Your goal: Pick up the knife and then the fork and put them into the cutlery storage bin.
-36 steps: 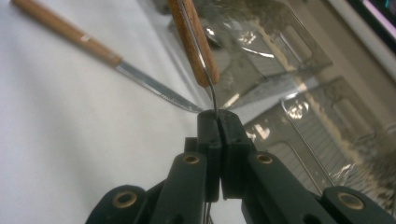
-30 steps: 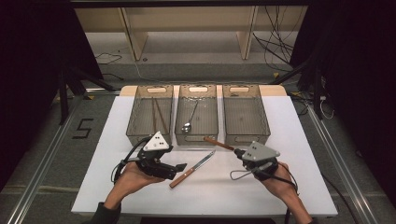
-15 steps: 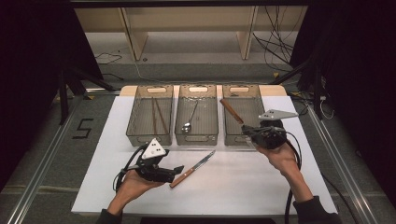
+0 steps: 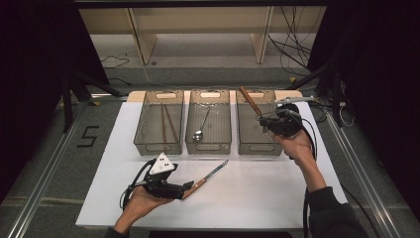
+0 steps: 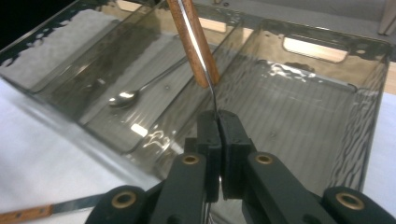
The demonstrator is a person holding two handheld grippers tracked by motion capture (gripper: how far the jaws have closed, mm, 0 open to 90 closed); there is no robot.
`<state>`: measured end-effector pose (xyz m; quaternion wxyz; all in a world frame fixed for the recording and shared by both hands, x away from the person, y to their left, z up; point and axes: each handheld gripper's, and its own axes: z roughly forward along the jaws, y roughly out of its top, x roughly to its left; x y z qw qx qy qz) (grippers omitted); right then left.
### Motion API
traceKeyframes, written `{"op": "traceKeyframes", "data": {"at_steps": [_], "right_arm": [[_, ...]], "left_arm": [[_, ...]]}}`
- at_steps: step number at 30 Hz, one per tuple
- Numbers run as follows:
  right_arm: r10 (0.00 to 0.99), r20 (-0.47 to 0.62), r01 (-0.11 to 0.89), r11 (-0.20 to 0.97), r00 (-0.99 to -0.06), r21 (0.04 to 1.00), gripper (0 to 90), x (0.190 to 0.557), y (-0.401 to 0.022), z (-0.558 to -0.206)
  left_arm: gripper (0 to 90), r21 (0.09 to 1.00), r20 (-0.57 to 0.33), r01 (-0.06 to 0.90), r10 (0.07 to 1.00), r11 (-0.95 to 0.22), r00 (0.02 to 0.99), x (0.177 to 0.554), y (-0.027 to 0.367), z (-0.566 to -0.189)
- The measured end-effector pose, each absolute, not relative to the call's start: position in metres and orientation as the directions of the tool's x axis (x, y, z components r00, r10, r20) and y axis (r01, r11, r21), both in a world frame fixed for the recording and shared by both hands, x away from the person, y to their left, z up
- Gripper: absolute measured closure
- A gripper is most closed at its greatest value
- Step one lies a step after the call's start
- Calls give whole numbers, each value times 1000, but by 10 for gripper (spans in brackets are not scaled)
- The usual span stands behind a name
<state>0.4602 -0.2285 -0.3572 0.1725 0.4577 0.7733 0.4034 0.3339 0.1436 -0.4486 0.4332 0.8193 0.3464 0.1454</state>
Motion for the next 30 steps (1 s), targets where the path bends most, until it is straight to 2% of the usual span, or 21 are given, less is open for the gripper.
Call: {"op": "traceKeyframes", "data": {"at_steps": [18,30], "right_arm": [[923,108,678,188,-369,711,889,509,-234,-384],[935,117,718,172,-334,674,888,520,-231,-400]], "left_arm": [[165,826,-78,445,712,-346,698,331,145,-452],[163,821,-89,456,713,-343,696,329,144,-457]]}}
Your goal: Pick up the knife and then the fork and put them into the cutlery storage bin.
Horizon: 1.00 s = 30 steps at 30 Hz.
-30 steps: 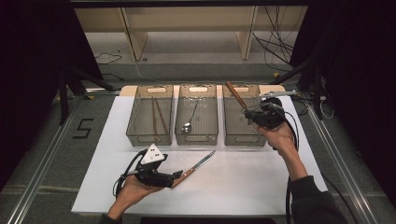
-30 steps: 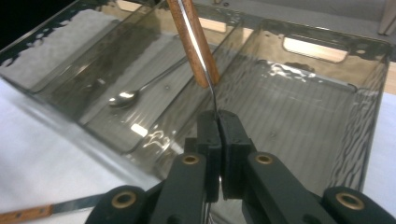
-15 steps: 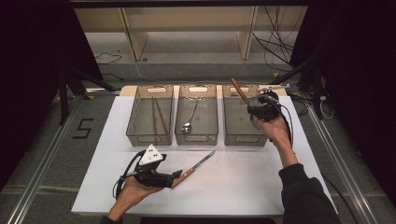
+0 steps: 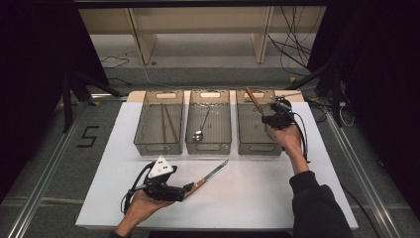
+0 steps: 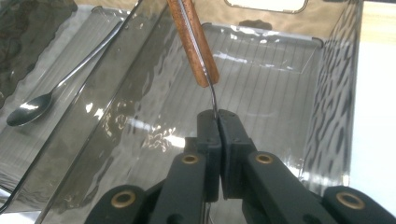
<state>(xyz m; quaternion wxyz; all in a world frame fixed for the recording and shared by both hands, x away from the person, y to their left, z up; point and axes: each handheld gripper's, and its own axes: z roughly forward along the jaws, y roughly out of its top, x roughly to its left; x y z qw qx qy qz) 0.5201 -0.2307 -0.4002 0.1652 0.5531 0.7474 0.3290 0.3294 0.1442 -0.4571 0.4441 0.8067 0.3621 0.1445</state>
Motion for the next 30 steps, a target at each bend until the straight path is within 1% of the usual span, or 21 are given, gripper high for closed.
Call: {"op": "traceKeyframes", "data": {"at_steps": [16,17,19,22,27,30], "right_arm": [[938,128,754,173,-323,633,872,522,-222,-416],[937,132,756,172,-324,631,836,522,-221,-416],[930,156,759,167,-334,630,670,523,-222,-416],[922,183,755,154,-342,637,558,522,-223,-412],[912,192,738,155,-363,657,467,517,-225,-404],[901,188,721,172,-391,671,435,512,-225,-401]], "left_arm": [[163,815,-80,458,713,-355,696,330,143,-459],[163,815,-81,458,714,-355,696,330,144,-459],[163,815,-83,460,714,-353,695,330,144,-459],[163,813,-83,462,714,-355,695,330,144,-460],[163,810,-81,463,713,-361,696,331,144,-460],[162,808,-81,465,714,-361,695,331,144,-460]]}}
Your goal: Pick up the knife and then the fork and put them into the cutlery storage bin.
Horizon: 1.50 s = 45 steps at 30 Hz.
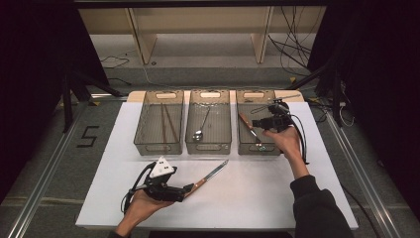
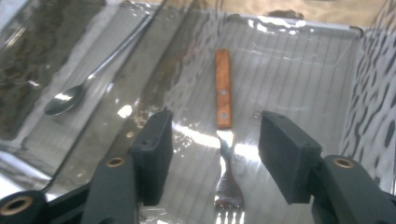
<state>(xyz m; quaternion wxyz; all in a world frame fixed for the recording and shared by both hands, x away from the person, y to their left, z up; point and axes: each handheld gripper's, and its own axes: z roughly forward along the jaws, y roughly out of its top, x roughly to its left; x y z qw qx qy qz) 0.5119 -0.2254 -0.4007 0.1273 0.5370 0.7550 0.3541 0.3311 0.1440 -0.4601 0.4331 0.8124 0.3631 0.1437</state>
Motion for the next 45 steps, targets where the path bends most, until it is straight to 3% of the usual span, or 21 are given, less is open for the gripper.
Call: {"op": "traceKeyframes", "data": {"at_steps": [9,19,29,35,45], "right_arm": [[834,176,609,221,-523,762,344,475,-222,-384],[733,150,484,268,-663,833,313,409,-220,-387],[675,129,441,313,-726,841,304,373,-217,-405],[654,131,439,333,-745,834,303,363,-215,-414],[645,145,452,340,-750,825,300,356,-217,-422]], "left_arm": [[163,798,-81,476,718,-369,692,331,143,-459],[200,731,-59,512,705,-452,707,333,132,-459],[355,626,-53,556,681,-547,730,340,114,-465],[499,568,-54,567,660,-597,749,345,105,-468],[640,498,-61,589,651,-637,756,354,97,-472]]}}
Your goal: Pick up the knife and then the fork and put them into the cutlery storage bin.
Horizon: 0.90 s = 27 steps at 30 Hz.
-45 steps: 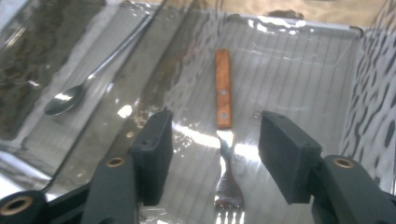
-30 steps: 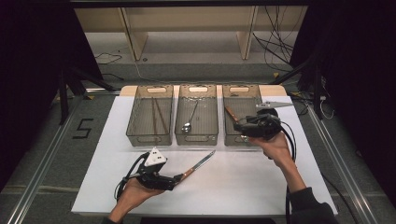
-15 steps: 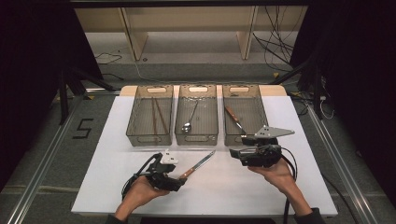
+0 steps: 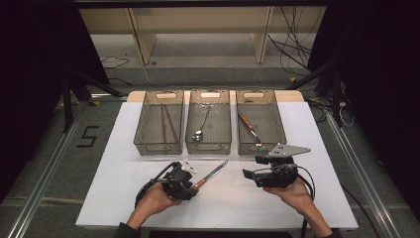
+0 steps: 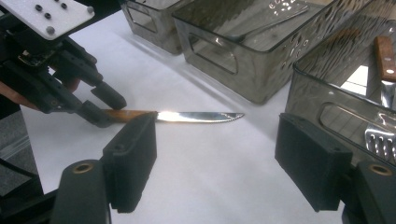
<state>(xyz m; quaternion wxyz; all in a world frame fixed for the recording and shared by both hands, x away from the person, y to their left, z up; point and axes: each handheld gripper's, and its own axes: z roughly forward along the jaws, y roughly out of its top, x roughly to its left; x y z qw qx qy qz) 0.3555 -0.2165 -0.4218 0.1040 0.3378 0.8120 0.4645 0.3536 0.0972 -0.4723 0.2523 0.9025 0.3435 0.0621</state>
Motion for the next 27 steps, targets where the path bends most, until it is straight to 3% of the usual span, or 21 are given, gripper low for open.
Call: {"op": "traceKeyframes", "data": {"at_steps": [7,16,27], "right_arm": [[642,145,451,343,-753,824,300,354,-215,-423],[634,137,442,353,-761,824,301,353,-213,-423],[610,119,415,369,-783,832,302,349,-204,-423]], "left_arm": [[736,478,-31,587,655,-654,755,355,95,-473],[755,488,-13,561,637,-669,771,353,95,-473],[756,521,-57,544,610,-657,791,348,99,-459]]}}
